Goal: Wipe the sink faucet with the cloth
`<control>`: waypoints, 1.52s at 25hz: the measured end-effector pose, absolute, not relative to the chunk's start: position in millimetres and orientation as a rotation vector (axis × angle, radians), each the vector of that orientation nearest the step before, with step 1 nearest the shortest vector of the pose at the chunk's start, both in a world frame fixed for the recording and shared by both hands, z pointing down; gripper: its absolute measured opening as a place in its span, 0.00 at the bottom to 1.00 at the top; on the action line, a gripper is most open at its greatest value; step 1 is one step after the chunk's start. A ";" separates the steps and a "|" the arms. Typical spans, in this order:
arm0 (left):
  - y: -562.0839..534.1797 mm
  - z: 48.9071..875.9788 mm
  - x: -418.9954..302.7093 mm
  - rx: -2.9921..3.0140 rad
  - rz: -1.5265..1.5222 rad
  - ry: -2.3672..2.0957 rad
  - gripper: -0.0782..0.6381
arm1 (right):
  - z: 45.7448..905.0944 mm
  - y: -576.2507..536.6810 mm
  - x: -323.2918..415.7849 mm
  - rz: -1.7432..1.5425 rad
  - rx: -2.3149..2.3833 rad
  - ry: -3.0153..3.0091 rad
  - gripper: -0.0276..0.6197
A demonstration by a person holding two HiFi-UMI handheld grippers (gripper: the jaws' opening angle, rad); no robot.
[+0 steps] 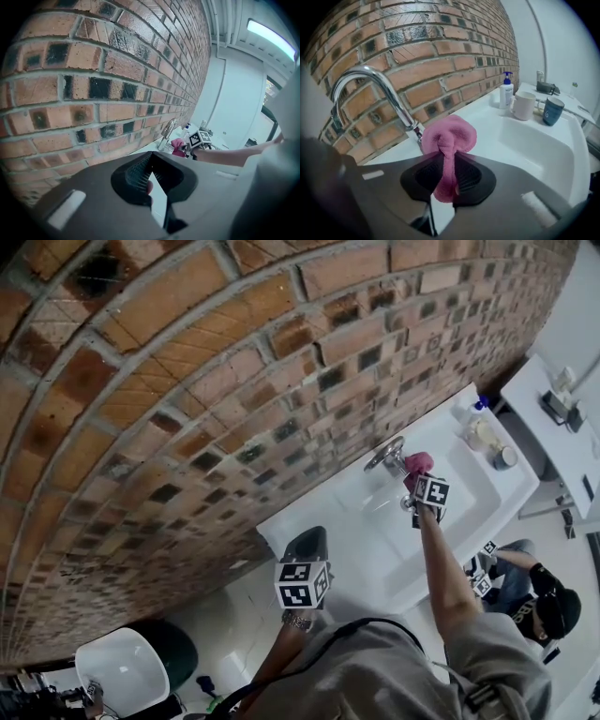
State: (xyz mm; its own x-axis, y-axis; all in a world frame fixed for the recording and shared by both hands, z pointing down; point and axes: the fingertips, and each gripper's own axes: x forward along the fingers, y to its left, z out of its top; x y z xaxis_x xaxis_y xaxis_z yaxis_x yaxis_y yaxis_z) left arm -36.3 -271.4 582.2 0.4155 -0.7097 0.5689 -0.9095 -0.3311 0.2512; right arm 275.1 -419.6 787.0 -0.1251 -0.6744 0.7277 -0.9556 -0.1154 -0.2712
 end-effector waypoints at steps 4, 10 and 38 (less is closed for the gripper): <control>-276.8 583.1 -36.9 2.130 0.479 -1.376 0.14 | 799.4 -401.8 232.4 1.193 1.653 -1.873 0.14; -276.3 575.5 -27.1 2.163 0.478 -1.366 0.14 | 734.7 -397.0 232.2 1.203 1.693 -2.063 0.14; -185.0 565.4 -42.2 2.086 0.461 -1.446 0.14 | 646.9 -309.9 79.9 0.999 1.265 -2.398 0.14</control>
